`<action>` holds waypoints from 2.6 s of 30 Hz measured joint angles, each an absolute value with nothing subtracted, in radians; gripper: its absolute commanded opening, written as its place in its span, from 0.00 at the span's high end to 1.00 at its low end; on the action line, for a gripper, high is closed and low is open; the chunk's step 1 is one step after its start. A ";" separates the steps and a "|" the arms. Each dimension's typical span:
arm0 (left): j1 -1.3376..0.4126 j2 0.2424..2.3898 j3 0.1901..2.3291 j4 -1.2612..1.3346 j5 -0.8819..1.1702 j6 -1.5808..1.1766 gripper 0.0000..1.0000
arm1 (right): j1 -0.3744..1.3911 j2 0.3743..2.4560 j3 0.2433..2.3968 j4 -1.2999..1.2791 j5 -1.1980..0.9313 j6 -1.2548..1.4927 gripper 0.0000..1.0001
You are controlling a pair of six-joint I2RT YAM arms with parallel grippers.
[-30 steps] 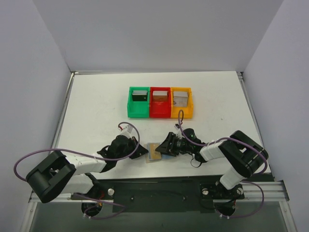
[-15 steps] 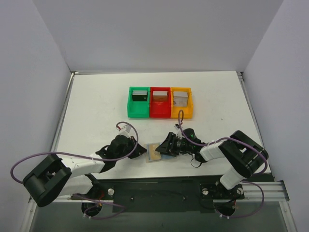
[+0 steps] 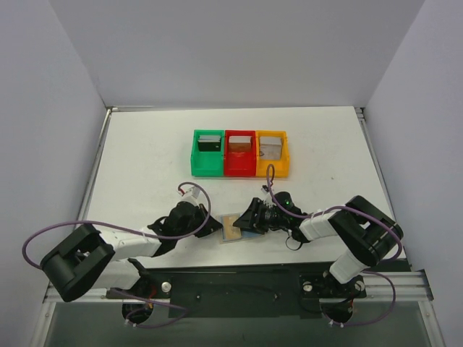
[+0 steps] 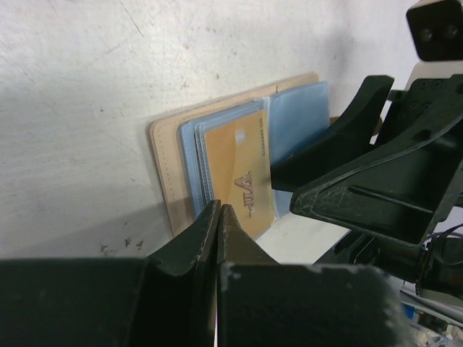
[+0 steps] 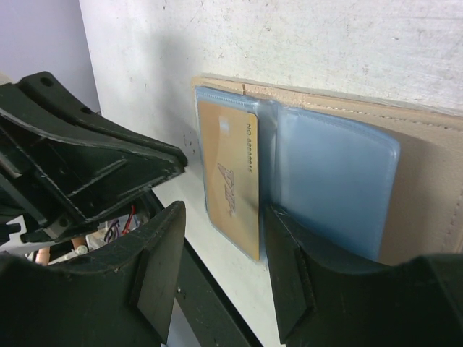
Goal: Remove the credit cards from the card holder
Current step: Remove the credit card from the card holder.
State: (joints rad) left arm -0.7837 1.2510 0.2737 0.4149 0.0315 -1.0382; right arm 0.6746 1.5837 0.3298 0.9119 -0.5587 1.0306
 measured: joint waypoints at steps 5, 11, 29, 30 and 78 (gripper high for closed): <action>-0.797 1.319 0.279 0.455 0.061 -1.039 1.00 | 0.675 1.583 0.331 0.908 -0.559 1.030 0.56; -0.797 1.320 0.279 0.481 0.061 -1.039 1.00 | 0.675 1.580 0.331 0.903 -0.559 1.024 0.56; -0.798 1.377 0.279 0.527 0.060 -1.040 1.00 | 0.675 1.539 0.335 0.873 -0.558 1.024 0.56; -0.798 1.377 0.279 0.527 0.060 -1.040 1.00 | 0.675 1.536 0.335 0.871 -0.558 1.024 0.56; -0.797 1.454 0.274 0.648 0.063 -1.061 1.00 | 0.674 1.633 0.347 0.994 -0.608 1.087 0.56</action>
